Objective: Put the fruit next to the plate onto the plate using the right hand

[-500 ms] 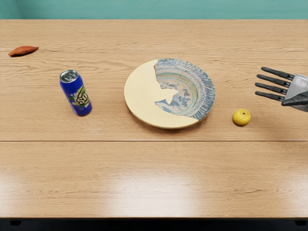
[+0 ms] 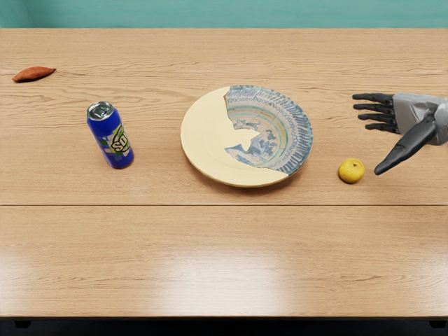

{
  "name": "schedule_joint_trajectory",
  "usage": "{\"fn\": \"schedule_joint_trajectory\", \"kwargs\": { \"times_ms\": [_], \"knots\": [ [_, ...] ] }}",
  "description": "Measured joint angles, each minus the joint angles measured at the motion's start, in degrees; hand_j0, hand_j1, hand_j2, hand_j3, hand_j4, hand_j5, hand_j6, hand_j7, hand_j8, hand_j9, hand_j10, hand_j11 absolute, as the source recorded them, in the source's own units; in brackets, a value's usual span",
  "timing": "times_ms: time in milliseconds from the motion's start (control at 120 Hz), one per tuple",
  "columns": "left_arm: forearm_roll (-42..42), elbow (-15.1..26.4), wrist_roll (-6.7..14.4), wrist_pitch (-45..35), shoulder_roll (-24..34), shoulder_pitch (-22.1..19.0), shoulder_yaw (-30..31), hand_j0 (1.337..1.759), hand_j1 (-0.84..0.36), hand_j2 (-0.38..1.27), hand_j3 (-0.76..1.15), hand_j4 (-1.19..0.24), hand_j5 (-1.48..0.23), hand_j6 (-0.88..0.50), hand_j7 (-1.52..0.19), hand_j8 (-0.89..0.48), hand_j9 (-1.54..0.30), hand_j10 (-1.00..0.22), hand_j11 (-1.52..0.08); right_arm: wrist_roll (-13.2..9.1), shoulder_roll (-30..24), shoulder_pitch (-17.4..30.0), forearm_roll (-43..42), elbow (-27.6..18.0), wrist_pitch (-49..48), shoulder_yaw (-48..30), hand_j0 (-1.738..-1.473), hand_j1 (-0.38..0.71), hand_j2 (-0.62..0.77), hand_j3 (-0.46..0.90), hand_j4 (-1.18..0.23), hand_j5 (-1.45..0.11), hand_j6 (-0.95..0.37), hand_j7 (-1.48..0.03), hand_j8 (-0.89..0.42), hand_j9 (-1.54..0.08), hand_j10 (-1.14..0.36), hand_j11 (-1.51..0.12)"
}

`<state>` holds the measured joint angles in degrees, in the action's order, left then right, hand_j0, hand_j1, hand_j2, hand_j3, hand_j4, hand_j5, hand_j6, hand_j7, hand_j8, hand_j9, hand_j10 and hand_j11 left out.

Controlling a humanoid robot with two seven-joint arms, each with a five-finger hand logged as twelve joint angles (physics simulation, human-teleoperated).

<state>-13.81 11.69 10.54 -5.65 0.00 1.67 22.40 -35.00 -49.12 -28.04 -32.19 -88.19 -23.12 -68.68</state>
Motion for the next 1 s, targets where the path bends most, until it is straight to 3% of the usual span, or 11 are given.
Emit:
{"fn": "schedule_joint_trajectory", "kwargs": {
  "times_ms": [133,275,358,542,717,1000],
  "knots": [
    [0.0,0.0,0.0,-0.03,0.0,-0.01,0.0,1.658,0.35,0.0,0.0,0.0,0.0,0.0,0.0,0.0,0.0,0.0,0.0,0.0,1.4,-0.18,-15.24,-8.51,8.78,5.31,-1.658,-0.31,-0.01,0.0,-0.03,-0.04,-0.03,-0.04,-0.03,-0.04,-0.03,-0.04],
    [0.0,0.0,0.0,-0.03,0.0,-0.01,0.0,1.658,0.35,0.0,0.0,0.0,0.0,0.0,0.0,0.0,0.0,0.0,0.0,0.0,6.41,1.15,-35.57,-10.96,19.4,13.08,-1.658,-0.31,0.0,0.0,-0.03,-0.04,-0.03,-0.04,-0.03,-0.04,-0.03,-0.04],
    [0.0,0.0,0.0,-0.03,0.0,-0.02,0.0,1.658,0.35,0.0,0.0,0.0,0.0,0.0,0.0,0.0,0.0,0.0,0.0,0.0,8.01,2.28,-42.26,-11.43,25.68,15.8,-1.658,-0.31,0.0,0.0,-0.03,-0.04,-0.03,-0.04,-0.03,-0.04,-0.03,-0.04],
    [0.0,0.0,0.0,-0.04,0.0,-0.07,0.01,1.658,0.35,0.0,0.0,0.0,0.0,0.0,0.0,0.0,0.0,0.0,0.0,0.0,14.73,2.74,-46.99,-7.22,30.2,19.12,-1.658,-0.31,-0.01,0.0,-0.04,-0.05,-0.04,-0.05,-0.04,-0.05,-0.04,-0.05],
    [0.0,0.0,0.0,-0.03,0.0,-0.05,0.01,1.658,0.35,0.0,0.0,0.0,0.0,0.0,0.0,0.0,0.0,0.0,0.0,0.0,14.93,3.28,-49.81,-5.02,35.84,20.07,-1.658,-0.28,-0.01,0.0,-0.06,-0.08,-0.06,-0.08,-0.06,-0.08,-0.06,-0.08],
    [0.0,0.0,0.0,-0.02,0.0,-0.07,0.01,1.658,0.35,0.0,0.0,0.0,0.0,0.0,0.0,0.0,0.0,0.0,0.0,0.0,17.98,3.22,-51.08,0.19,39.3,22.02,-1.658,-0.14,-0.03,0.0,-0.17,-0.22,-0.17,-0.22,-0.17,-0.22,-0.17,-0.22]
  ]
}}
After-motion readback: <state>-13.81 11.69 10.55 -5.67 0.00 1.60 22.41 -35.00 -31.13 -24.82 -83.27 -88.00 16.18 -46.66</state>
